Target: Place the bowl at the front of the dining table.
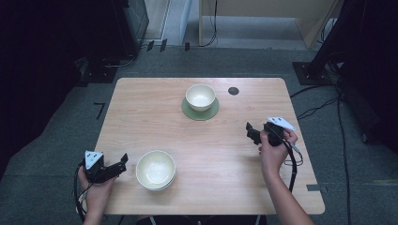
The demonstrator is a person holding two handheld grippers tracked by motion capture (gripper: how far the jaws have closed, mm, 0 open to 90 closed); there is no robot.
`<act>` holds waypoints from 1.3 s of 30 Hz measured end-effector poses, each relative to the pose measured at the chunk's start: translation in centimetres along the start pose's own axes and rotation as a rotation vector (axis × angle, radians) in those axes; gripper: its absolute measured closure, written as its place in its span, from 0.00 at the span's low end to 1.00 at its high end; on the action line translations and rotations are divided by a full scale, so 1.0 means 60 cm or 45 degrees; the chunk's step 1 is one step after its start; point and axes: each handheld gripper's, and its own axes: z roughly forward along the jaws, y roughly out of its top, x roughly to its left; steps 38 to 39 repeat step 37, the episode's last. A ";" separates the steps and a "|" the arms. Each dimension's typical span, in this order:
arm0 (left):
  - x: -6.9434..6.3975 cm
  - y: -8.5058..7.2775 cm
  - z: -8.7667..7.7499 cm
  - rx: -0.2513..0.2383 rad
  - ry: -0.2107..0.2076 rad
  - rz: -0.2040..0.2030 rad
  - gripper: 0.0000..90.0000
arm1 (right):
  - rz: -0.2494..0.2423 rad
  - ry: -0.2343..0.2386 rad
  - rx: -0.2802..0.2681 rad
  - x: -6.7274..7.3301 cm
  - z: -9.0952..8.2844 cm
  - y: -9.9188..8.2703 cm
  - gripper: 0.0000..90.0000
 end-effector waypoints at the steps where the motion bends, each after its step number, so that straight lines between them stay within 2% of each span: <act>1: 0.000 0.000 0.000 0.000 0.000 0.001 0.02 | 0.000 -0.003 0.000 -0.004 -0.003 -0.004 0.17; 16: 0.000 0.000 0.000 0.000 0.005 0.004 0.02 | 0.043 -0.087 0.028 -0.059 -0.043 -0.065 0.18; 21: 0.000 0.000 0.000 -0.001 0.003 -0.002 0.02 | 0.086 -0.127 0.049 -0.083 -0.067 -0.089 0.18; 24: 0.000 0.000 0.000 0.001 0.004 -0.003 0.02 | 0.061 -0.157 0.070 -0.093 -0.083 -0.101 0.18; 26: 0.000 0.000 0.000 0.005 0.005 0.000 0.02 | 0.088 -0.148 0.076 -0.102 -0.093 -0.108 0.18; 32: 0.000 0.001 0.002 0.019 0.005 0.001 0.02 | 0.156 -0.181 0.075 -0.117 -0.110 -0.115 0.19; 36: -0.001 0.002 0.004 0.033 0.014 0.003 0.02 | 0.258 -0.155 0.059 -0.122 -0.114 -0.112 0.19; 39: -0.002 0.002 0.005 0.038 0.018 0.007 0.02 | 0.263 -0.152 0.059 -0.122 -0.114 -0.112 0.19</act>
